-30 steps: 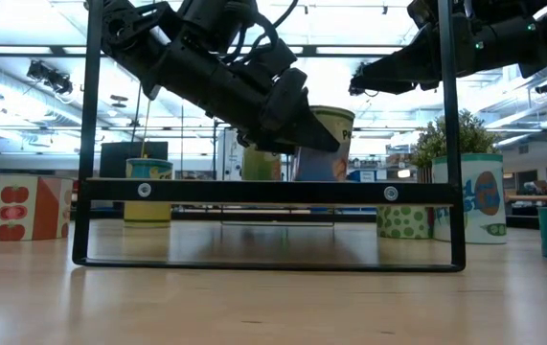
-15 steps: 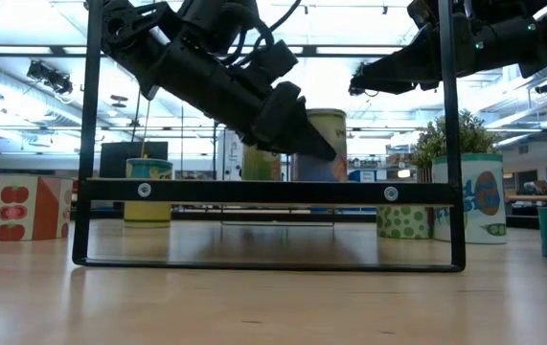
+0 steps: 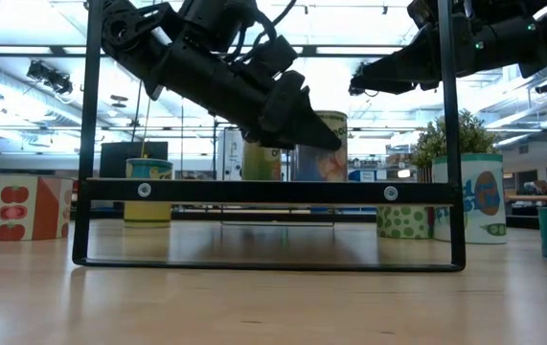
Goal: Pick and place cans onto a shelf
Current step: Put the canned peaches on the shelf
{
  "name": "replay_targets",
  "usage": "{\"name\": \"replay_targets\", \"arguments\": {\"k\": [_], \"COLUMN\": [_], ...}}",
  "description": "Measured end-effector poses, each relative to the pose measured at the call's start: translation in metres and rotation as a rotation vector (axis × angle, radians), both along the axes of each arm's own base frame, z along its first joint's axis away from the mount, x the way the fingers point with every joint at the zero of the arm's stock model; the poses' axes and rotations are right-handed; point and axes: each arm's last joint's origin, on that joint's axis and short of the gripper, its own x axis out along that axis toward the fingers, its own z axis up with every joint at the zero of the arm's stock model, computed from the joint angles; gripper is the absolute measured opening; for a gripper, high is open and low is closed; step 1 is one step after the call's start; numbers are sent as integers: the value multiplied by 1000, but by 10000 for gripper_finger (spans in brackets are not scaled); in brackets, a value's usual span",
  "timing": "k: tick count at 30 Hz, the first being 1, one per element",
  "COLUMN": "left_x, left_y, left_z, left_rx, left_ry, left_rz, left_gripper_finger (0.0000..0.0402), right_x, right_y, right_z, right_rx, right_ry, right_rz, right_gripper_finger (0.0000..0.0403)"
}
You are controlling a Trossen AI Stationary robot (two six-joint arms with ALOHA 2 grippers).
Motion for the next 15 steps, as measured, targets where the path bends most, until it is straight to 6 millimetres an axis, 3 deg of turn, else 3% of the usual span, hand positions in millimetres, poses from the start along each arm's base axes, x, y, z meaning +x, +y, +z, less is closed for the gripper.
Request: {"name": "replay_targets", "arguments": {"k": [15], "left_x": [-6], "left_y": [-1], "left_z": [23], "left_rx": [192], "left_ry": [15], "left_rz": [-69], "left_gripper_finger": [380], "right_x": [0], "right_y": [0], "right_z": [0], "right_rx": [0], "right_ry": [0], "right_rz": [0], "right_gripper_finger": [375]}}
